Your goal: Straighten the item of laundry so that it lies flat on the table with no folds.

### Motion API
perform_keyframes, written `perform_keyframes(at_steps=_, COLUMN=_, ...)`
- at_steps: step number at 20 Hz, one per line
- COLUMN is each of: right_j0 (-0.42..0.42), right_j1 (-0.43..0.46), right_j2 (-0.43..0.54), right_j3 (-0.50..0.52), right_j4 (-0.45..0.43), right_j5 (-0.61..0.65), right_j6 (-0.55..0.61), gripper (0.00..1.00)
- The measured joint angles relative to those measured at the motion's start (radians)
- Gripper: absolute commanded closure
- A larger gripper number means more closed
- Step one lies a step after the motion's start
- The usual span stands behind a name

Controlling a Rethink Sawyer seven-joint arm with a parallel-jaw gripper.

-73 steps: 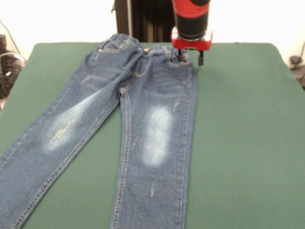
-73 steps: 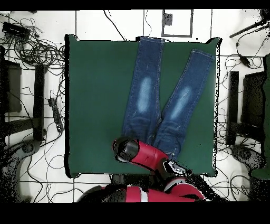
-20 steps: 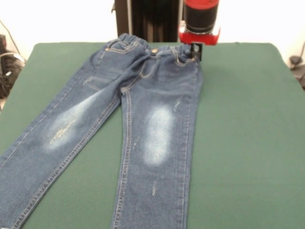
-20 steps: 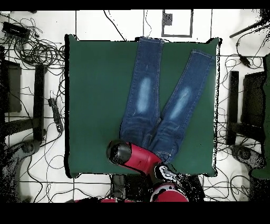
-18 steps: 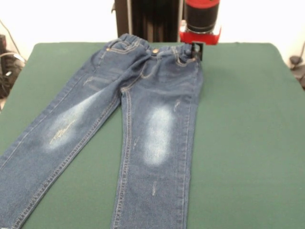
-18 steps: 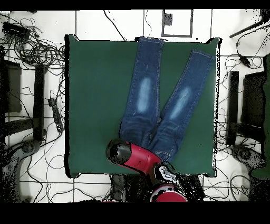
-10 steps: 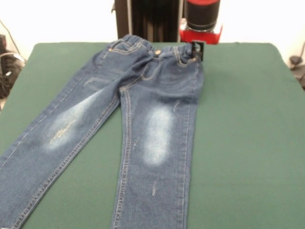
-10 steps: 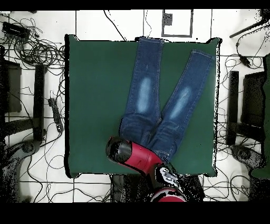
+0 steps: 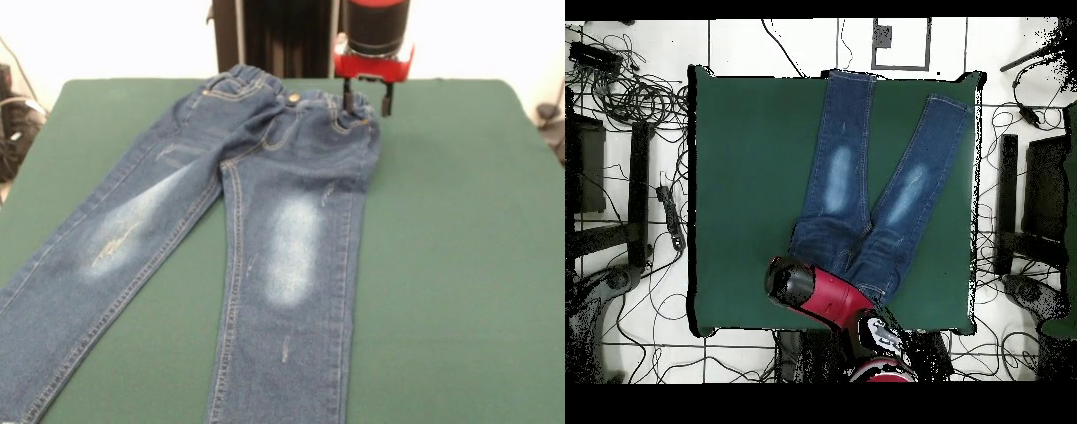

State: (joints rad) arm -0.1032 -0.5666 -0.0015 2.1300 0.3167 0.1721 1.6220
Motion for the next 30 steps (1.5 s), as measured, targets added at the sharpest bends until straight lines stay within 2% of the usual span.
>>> perform_keyframes(at_steps=9, right_j0=0.005, right_j1=-0.009, right_j2=-0.006, right_j3=0.000, right_j4=0.018, right_j5=0.010, right_j6=0.000, gripper=0.00)
perform_keyframes(at_steps=16, right_j0=0.040, right_j1=-0.006, right_j2=-0.064, right_j3=0.000, right_j4=0.017, right_j5=0.077, right_j6=0.000, gripper=0.00)
perform_keyframes(at_steps=21, right_j0=0.045, right_j1=0.003, right_j2=-0.077, right_j3=0.005, right_j4=0.017, right_j5=0.071, right_j6=0.000, gripper=0.00)
perform_keyframes(at_steps=25, right_j0=0.003, right_j1=0.034, right_j2=-0.060, right_j3=0.016, right_j4=-0.009, right_j5=-0.006, right_j6=0.000, gripper=0.00)
perform_keyframes(at_steps=27, right_j0=-0.045, right_j1=0.070, right_j2=-0.041, right_j3=0.028, right_j4=-0.042, right_j5=-0.107, right_j6=0.000, gripper=0.00)
perform_keyframes(at_steps=30, right_j0=-0.075, right_j1=0.091, right_j2=-0.022, right_j3=0.040, right_j4=-0.075, right_j5=-0.179, right_j6=0.000, gripper=0.00)
